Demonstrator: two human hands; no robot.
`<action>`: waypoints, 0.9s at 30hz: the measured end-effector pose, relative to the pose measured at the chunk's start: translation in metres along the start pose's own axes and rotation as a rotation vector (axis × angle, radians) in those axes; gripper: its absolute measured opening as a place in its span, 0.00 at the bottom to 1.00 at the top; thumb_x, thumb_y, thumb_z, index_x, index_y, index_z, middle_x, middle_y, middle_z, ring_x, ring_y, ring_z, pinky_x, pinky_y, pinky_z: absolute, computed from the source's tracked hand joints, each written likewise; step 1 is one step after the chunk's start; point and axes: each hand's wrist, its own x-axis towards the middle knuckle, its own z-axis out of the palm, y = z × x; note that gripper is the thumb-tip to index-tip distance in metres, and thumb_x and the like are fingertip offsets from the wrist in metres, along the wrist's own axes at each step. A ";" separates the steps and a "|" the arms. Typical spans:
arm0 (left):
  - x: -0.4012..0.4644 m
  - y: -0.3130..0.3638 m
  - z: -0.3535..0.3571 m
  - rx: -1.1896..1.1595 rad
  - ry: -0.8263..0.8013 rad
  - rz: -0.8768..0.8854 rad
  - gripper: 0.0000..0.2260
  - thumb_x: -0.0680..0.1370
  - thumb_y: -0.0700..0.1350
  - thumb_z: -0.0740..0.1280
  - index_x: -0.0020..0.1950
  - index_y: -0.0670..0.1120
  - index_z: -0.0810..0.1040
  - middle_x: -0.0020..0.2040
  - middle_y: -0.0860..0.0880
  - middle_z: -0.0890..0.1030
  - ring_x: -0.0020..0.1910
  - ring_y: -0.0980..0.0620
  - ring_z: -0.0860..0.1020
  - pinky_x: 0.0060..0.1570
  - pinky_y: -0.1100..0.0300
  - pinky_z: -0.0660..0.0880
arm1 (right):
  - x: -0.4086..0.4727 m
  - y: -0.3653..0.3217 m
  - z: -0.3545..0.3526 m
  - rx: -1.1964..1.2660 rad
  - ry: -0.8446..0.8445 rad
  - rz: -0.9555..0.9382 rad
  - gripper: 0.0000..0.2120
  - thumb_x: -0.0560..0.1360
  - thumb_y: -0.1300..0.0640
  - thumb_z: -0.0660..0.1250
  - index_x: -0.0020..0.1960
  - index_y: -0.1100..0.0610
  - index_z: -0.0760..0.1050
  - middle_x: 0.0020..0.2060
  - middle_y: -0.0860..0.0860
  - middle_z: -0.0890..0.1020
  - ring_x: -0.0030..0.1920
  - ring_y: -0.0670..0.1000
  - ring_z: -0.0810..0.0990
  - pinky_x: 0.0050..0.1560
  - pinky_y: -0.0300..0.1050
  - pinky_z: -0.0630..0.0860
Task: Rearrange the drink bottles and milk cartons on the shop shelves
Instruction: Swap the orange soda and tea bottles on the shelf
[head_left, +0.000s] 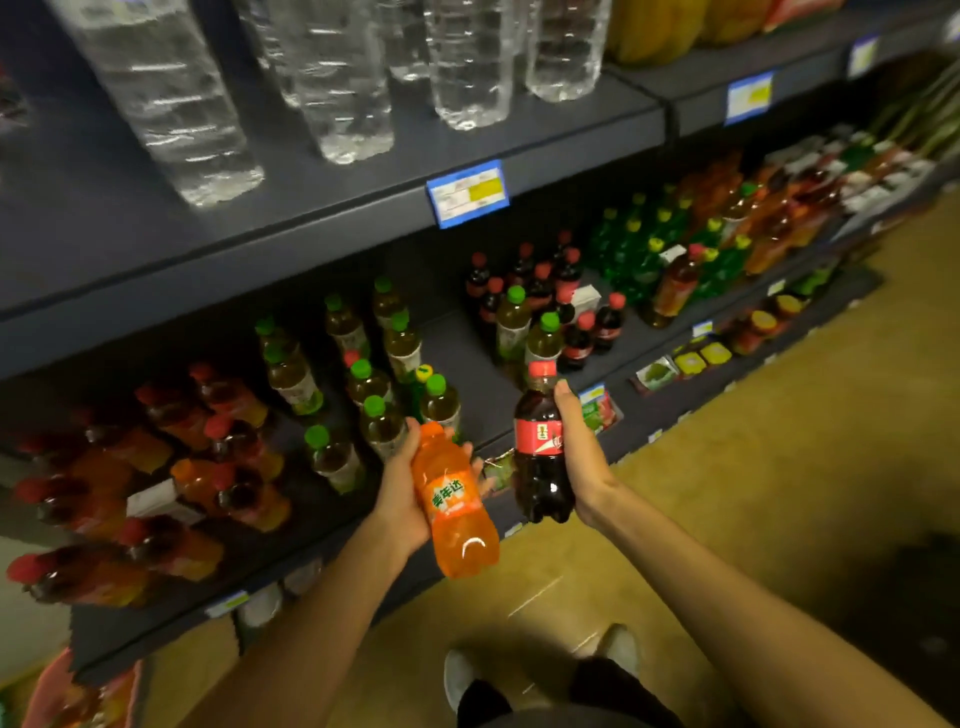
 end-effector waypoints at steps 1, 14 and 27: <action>0.007 -0.006 0.014 0.032 -0.017 -0.019 0.22 0.73 0.63 0.66 0.53 0.46 0.79 0.45 0.43 0.83 0.43 0.42 0.83 0.40 0.46 0.81 | 0.000 -0.005 -0.013 0.018 0.021 -0.007 0.37 0.68 0.26 0.63 0.52 0.60 0.82 0.43 0.60 0.84 0.45 0.59 0.83 0.56 0.59 0.78; 0.100 -0.123 0.183 0.192 -0.247 -0.241 0.19 0.73 0.62 0.67 0.43 0.45 0.78 0.37 0.45 0.79 0.29 0.46 0.79 0.31 0.56 0.79 | 0.005 -0.043 -0.243 0.003 0.176 -0.031 0.45 0.59 0.21 0.64 0.54 0.59 0.81 0.42 0.65 0.83 0.41 0.61 0.83 0.51 0.60 0.79; 0.132 -0.118 0.191 0.182 -0.196 -0.205 0.22 0.62 0.57 0.81 0.43 0.45 0.78 0.39 0.44 0.80 0.32 0.45 0.80 0.36 0.54 0.79 | 0.079 -0.078 -0.275 -0.016 0.056 0.058 0.52 0.53 0.22 0.72 0.58 0.63 0.77 0.41 0.61 0.83 0.41 0.60 0.83 0.44 0.52 0.80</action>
